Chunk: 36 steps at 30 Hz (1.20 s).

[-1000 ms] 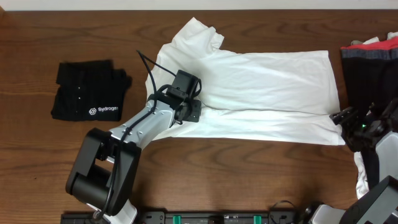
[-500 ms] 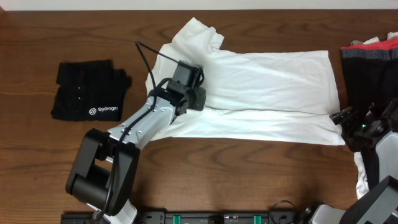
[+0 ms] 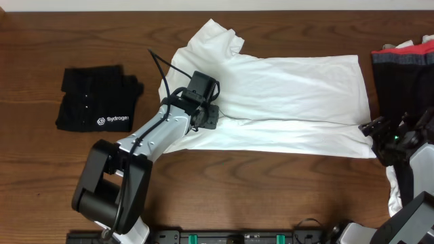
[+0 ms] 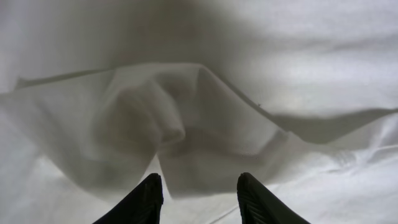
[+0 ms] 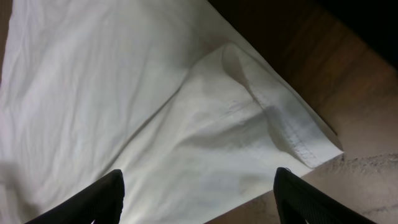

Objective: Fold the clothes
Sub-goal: 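Press the left gripper onto the folded shirt's upper-left area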

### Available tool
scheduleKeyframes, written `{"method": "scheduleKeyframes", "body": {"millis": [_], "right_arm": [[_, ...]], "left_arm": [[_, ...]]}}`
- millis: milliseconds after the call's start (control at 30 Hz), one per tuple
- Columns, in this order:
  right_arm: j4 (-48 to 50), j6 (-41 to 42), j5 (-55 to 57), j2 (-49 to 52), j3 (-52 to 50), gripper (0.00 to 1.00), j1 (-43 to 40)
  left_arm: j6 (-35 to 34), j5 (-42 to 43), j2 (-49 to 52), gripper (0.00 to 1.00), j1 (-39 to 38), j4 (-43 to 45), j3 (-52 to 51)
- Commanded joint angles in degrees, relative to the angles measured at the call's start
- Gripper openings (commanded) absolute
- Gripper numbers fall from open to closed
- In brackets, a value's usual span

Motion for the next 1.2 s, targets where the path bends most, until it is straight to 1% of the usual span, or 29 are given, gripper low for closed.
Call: {"method": "scheduleKeyframes", "body": {"millis": [0, 267, 367, 400, 433, 600, 800, 933, 1167], "right_arm": [[-0.2, -0.76, -0.48, 0.17, 1.01, 0.75, 0.33], [-0.31, -0.74, -0.5, 0.17, 1.01, 0.75, 0.33], [-0.35, -0.74, -0.48, 0.17, 1.01, 0.75, 0.33], [-0.35, -0.74, -0.48, 0.17, 1.01, 0.75, 0.33], [-0.33, -0.74, -0.5, 0.17, 1.01, 0.75, 0.33], [-0.31, -0.74, -0.48, 0.17, 1.01, 0.76, 0.33], [-0.07, -0.76, -0.46, 0.17, 1.01, 0.76, 0.33], [0.02, -0.74, -0.46, 0.17, 1.01, 0.76, 0.33], [0.17, -0.74, -0.48, 0.17, 1.01, 0.76, 0.33]], "left_arm": [[0.7, -1.07, 2.03, 0.41, 0.22, 0.26, -0.02], [0.72, -0.04, 3.45, 0.41, 0.17, 0.11, -0.02], [0.72, -0.02, 3.78, 0.2, 0.17, 1.07, -0.02], [0.7, 0.0, 3.85, 0.11, 0.17, 1.4, -0.02], [0.7, 0.31, 3.85, 0.06, 0.17, 1.44, -0.02], [0.68, 1.88, 2.47, 0.06, 0.17, 1.27, 0.5], [0.28, 2.01, -2.73, 0.06, 0.17, -0.28, 3.17], [0.28, 2.45, -5.01, 0.06, 0.17, 2.25, 4.39], [-0.13, 2.99, -3.32, 0.06, 0.17, 6.95, 4.39]]}}
